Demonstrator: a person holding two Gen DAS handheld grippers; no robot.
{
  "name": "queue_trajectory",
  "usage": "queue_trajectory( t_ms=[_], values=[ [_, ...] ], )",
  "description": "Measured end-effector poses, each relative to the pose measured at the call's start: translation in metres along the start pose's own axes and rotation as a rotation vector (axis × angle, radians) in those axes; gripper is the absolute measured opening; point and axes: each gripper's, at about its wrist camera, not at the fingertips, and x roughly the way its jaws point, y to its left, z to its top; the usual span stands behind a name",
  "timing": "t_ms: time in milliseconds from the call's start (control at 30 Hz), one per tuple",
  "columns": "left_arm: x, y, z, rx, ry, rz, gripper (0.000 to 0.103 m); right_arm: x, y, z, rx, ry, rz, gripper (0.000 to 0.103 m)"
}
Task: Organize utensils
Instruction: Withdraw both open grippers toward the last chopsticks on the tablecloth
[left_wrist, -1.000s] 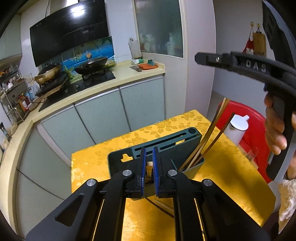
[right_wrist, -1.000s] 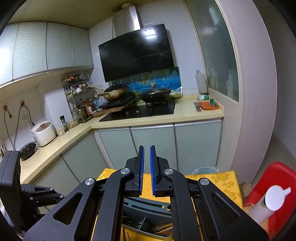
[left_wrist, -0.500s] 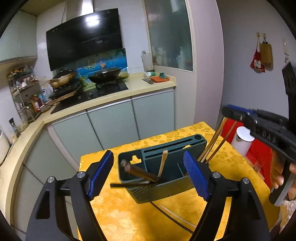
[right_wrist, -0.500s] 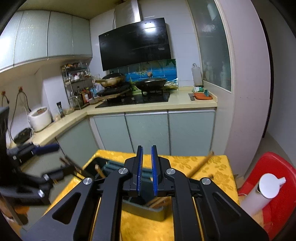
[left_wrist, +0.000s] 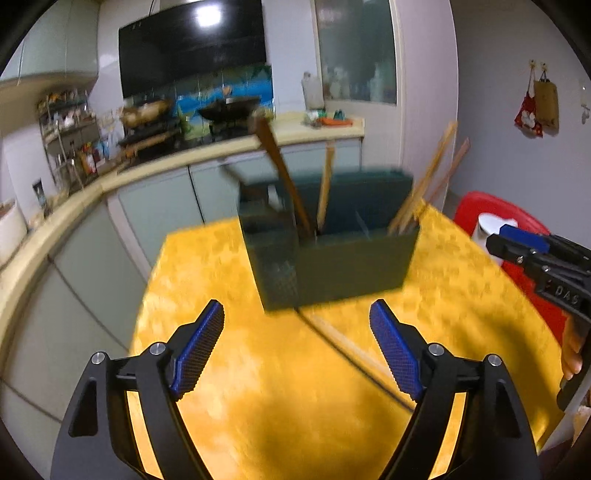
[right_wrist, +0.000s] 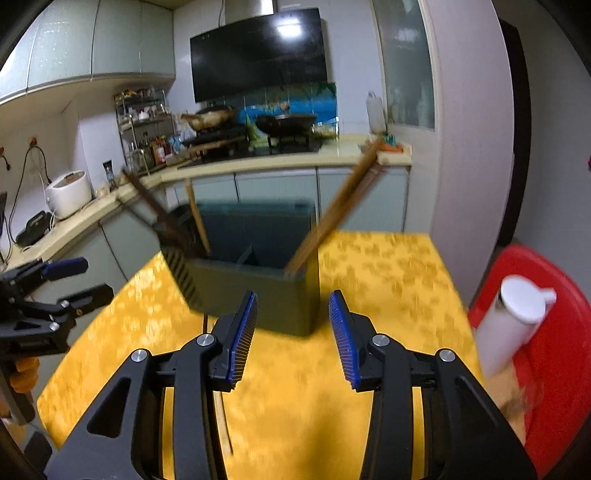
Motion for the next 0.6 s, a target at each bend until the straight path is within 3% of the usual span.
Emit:
queue_trajectory(
  t_ms=[233, 400, 600],
  values=[
    [0.003, -0.033, -0.069, -0.006, 0.067, -0.047, 0.078, -0.011, -0.002, -0.053, 0.015, 0.046, -0.048, 0.04],
    [0.002, -0.059, -0.093, -0.008, 0.084, -0.085, 0.078, -0.025, -0.009, -0.076, 0.037, 0.043, -0.062, 0.04],
    [0.006, -0.08, -0.112, -0.031, 0.092, -0.075, 0.078, -0.038, -0.011, -0.088, 0.059, 0.021, -0.058, 0.04]
  ],
)
